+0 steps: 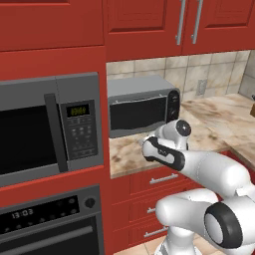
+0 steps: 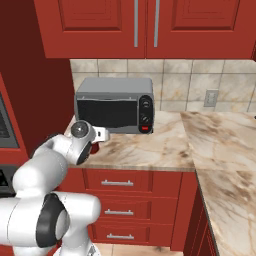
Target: Four empty soda cans are scattered around the kitchen. Gather all the cans and cluster them next to the stove for recycling.
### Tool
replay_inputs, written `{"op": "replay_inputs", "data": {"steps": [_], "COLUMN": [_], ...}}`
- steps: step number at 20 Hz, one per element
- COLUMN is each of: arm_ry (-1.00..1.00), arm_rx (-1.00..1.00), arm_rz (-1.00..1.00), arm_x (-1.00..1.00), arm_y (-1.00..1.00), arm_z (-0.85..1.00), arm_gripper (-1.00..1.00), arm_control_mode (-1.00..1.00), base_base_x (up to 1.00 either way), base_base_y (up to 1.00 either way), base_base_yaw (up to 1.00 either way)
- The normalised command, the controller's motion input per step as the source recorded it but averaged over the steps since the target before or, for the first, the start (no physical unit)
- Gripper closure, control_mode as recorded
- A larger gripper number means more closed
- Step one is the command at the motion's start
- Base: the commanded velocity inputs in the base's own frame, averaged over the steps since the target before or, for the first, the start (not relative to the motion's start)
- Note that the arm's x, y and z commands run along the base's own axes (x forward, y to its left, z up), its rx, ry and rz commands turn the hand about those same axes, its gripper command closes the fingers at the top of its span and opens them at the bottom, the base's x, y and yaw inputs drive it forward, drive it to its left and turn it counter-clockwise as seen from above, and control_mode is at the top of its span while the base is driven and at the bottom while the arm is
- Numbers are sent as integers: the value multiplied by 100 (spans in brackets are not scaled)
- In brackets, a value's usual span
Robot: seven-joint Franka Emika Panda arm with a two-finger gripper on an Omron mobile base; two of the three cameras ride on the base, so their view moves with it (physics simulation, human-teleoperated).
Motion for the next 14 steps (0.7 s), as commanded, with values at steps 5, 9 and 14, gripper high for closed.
{"op": "replay_inputs", "data": {"steps": [5, 9, 14], "arm_ry": [0, 0, 0], "arm_rx": [0, 0, 0], "arm_rz": [0, 0, 0], "arm_x": [-3, 0, 0], "arm_y": [-31, -14, 0], "arm_z": [1, 0, 0], "arm_gripper": [100, 100, 100], "arm_control_mode": [-100, 100, 100], "base_base_x": [0, -1, -31], "base_base_y": [0, -2, -2], "base_base_yaw": [0, 0, 0]}}
